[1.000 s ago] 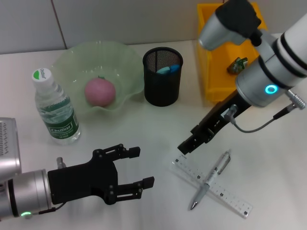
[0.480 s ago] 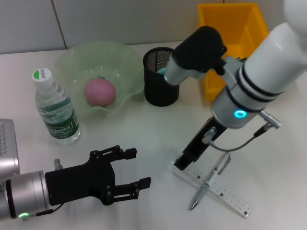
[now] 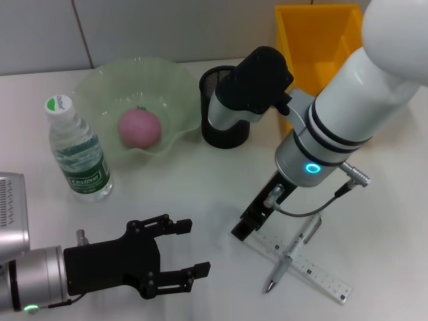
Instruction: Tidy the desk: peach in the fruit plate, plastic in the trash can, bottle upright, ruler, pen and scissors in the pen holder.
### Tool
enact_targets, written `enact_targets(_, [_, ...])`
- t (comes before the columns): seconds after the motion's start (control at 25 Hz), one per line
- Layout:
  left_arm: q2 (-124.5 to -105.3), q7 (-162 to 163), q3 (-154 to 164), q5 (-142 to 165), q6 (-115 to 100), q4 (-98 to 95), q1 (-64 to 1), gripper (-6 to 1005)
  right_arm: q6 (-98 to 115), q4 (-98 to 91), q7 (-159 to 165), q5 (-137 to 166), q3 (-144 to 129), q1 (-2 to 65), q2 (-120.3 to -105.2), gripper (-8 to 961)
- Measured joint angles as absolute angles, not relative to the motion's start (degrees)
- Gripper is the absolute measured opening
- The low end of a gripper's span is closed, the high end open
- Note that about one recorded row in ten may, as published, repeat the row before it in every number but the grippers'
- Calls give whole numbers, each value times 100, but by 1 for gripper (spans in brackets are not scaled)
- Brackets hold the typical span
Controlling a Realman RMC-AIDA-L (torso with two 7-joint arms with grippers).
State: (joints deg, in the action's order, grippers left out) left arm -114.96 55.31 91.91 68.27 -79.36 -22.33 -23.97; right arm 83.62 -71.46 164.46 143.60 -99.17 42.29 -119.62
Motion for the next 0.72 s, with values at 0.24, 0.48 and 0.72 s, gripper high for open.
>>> enact_targets(0.24, [-11495, 5527, 9179, 6830, -7936, -2232, -2395, 803, 8324, -7069, 16453, 14365, -10007, 4229, -11962, 632])
enact_targets(0.48, [-11498, 5525, 9171, 6829, -7946, -2232, -2411, 803, 8268, -7004, 16496, 14512, -10064, 4237, -11962, 632])
enact_targets(0.72, [-11513, 5545, 9171, 6829, -7954, -2232, -2427, 803, 8186, -6994, 16539, 14520, -10152, 4229, -11962, 632])
